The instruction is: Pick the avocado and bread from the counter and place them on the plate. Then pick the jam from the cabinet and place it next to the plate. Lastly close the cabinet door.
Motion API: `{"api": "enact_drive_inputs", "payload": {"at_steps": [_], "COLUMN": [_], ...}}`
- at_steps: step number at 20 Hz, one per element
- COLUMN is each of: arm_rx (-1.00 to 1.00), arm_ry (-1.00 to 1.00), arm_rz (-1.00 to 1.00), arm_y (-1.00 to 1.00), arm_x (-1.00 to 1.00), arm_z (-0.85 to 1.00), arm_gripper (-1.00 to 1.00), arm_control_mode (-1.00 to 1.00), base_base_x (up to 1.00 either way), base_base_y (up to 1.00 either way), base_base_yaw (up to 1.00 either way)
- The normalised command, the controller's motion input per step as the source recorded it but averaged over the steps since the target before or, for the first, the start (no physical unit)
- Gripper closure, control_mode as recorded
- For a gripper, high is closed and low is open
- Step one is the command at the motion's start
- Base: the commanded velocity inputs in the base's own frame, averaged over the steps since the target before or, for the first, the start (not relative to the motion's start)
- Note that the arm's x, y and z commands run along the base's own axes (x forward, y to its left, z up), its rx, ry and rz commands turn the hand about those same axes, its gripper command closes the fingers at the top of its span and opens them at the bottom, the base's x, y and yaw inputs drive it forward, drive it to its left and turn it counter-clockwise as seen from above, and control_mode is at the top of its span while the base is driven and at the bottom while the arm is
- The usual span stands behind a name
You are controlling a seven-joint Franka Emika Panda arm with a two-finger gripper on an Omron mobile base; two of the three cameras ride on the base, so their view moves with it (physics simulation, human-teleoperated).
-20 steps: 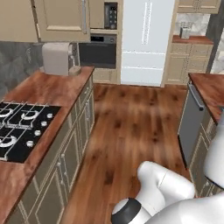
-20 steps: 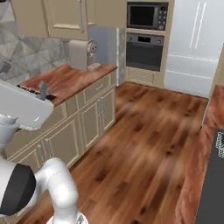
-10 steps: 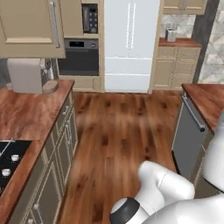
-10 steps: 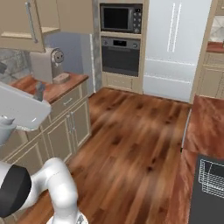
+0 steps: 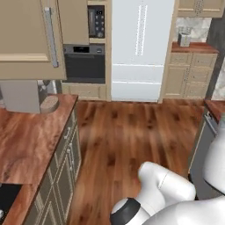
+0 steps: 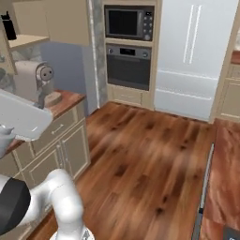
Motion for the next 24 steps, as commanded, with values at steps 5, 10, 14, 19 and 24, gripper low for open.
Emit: {"api": "enact_drive_inputs", "payload": {"at_steps": [5, 10, 14, 19, 24], "arm_rx": [0.0, 0.0, 0.0, 0.0, 0.0], "arm_ry": [0.0, 0.0, 0.0, 0.0, 0.0], "arm_rz": [0.0, 0.0, 0.0, 0.0, 0.0], "arm_y": [0.0, 0.0, 0.0, 0.0, 0.0], "arm_x": [0.0, 0.0, 0.0, 0.0, 0.0], "arm_z": [0.0, 0.0, 0.0, 0.0, 0.0], "arm_gripper": [-1.0, -1.0, -1.0, -1.0, -1.0], "arm_control_mode": [1.0, 1.0, 1.0, 1.0, 1.0], "base_base_x": [0.73, 0.35, 0.59, 0.88, 0.8], "base_base_y": [0.37, 0.12, -0.32, -0.57, -0.54], "base_base_yaw": [0.23, 0.36, 0.47, 0.49, 0.48]}}
